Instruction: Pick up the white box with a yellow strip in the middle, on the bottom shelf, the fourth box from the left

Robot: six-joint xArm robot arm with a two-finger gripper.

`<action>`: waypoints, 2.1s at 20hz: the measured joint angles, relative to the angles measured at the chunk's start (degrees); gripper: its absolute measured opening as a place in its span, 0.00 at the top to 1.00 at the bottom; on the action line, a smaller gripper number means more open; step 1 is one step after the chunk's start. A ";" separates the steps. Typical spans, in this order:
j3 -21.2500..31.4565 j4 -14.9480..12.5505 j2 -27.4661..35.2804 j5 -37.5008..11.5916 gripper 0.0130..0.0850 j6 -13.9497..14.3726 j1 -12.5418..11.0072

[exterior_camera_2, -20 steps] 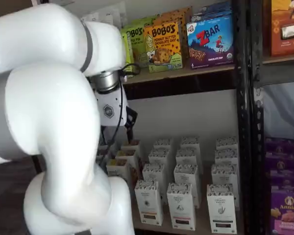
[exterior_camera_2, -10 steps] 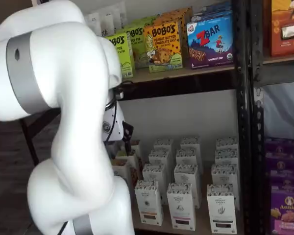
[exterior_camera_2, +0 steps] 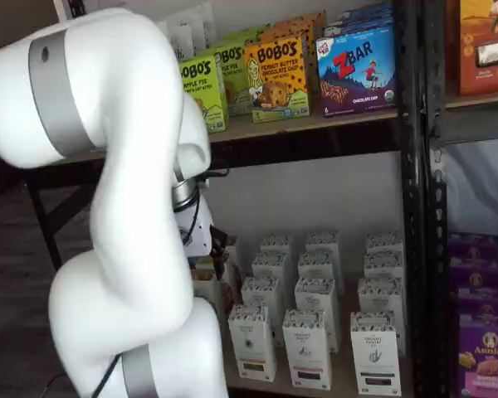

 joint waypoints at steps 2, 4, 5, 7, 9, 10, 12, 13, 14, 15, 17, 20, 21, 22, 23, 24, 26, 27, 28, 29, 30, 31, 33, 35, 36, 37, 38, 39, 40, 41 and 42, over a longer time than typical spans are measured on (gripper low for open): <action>-0.46 -0.26 2.62 -1.71 0.00 0.21 -0.04; -1.29 0.21 5.10 -2.21 0.00 -0.24 -0.21; -1.69 0.94 6.84 -3.12 0.00 -0.97 -0.46; -1.64 0.66 8.39 -5.27 0.00 -0.93 -0.70; -1.87 -0.73 10.64 -7.43 0.00 -0.07 -1.01; -1.90 -0.19 11.25 -8.20 0.00 -0.63 -1.16; -1.93 2.45 14.86 -12.36 0.00 -3.71 -2.15; -1.99 3.33 15.68 -13.30 0.00 -4.77 -2.42; -2.18 4.48 17.08 -14.50 0.00 -6.14 -2.83; -2.40 5.19 18.03 -15.23 0.00 -7.04 -3.08; -3.04 6.44 20.10 -16.44 0.00 -8.66 -3.57; -4.79 7.58 23.70 -17.07 0.00 -10.37 -4.28; -5.77 7.94 25.75 -17.86 0.00 -11.13 -4.70; -6.43 8.02 26.81 -18.09 0.00 -11.45 -4.92; -7.08 8.26 28.06 -18.49 0.00 -11.95 -5.20; -7.99 8.25 29.49 -18.97 0.00 -12.29 -5.54; -9.05 8.23 31.12 -19.26 0.00 -12.71 -5.94; -9.73 8.19 32.07 -19.40 0.00 -12.92 -6.18; -10.47 8.25 33.17 -19.61 0.00 -13.29 -6.48; -10.98 8.51 33.94 -19.91 0.00 -13.73 -6.67; -11.67 8.90 35.04 -20.39 0.00 -14.36 -6.93; -12.69 9.11 36.55 -21.03 0.00 -14.92 -7.29; -14.30 10.13 38.89 -22.04 0.00 -16.31 -7.67; -15.70 10.81 40.55 -22.02 0.00 -17.17 -7.89; -16.50 11.81 41.52 -21.91 0.00 -18.15 -7.94; -16.90 12.32 42.05 -21.94 0.00 -18.63 -7.94; -17.43 12.83 42.76 -22.11 0.00 -19.06 -7.90; -18.36 13.87 44.11 -22.51 0.00 -19.91 -7.72; -18.77 14.76 44.68 -22.72 0.00 -20.62 -7.57; -19.37 15.40 45.50 -22.84 0.00 -21.02 -7.37; -20.06 15.90 46.34 -22.94 0.00 -21.27 -7.14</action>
